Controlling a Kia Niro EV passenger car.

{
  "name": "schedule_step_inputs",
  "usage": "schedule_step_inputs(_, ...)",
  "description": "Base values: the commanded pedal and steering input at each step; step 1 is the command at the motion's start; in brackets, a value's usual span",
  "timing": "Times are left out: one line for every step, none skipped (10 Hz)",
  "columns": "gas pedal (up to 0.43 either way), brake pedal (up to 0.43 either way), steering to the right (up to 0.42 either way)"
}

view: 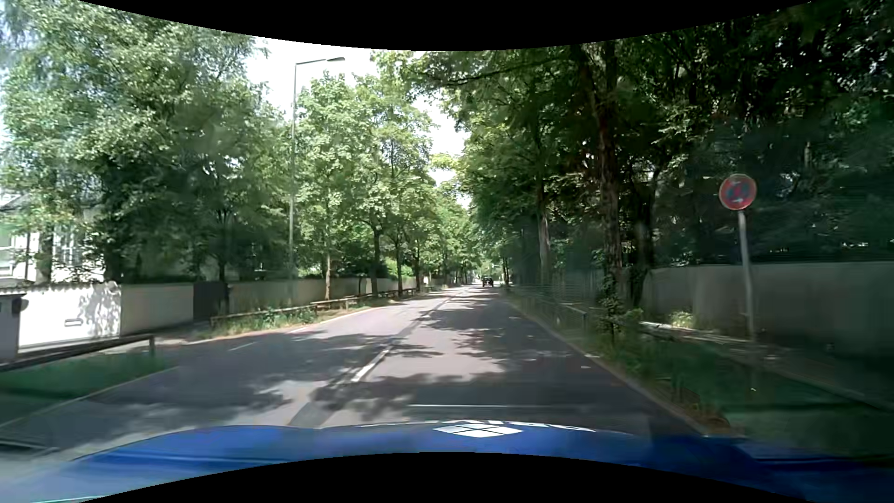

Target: Follow the waypoints while adhering to traffic rules and regulations

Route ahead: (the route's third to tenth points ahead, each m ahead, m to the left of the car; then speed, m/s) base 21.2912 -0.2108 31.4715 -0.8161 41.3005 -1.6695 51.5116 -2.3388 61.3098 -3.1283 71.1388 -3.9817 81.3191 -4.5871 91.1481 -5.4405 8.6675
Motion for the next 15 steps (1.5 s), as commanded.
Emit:
schedule_step_inputs(0.189, 0.000, 0.006)
schedule_step_inputs(0.189, 0.000, 0.006)
schedule_step_inputs(0.189, 0.000, 0.006)
schedule_step_inputs(0.189, 0.000, 0.006)
schedule_step_inputs(0.189, 0.000, 0.006)
schedule_step_inputs(0.189, 0.000, 0.006)
schedule_step_inputs(0.177, 0.000, 0.006)
schedule_step_inputs(0.169, 0.000, 0.006)
schedule_step_inputs(0.169, 0.000, 0.006)
schedule_step_inputs(0.169, 0.000, 0.006)
schedule_step_inputs(0.169, 0.000, 0.006)
schedule_step_inputs(0.169, 0.000, 0.006)
schedule_step_inputs(0.169, 0.000, 0.006)
schedule_step_inputs(0.169, 0.000, 0.006)
schedule_step_inputs(0.169, 0.000, 0.006)
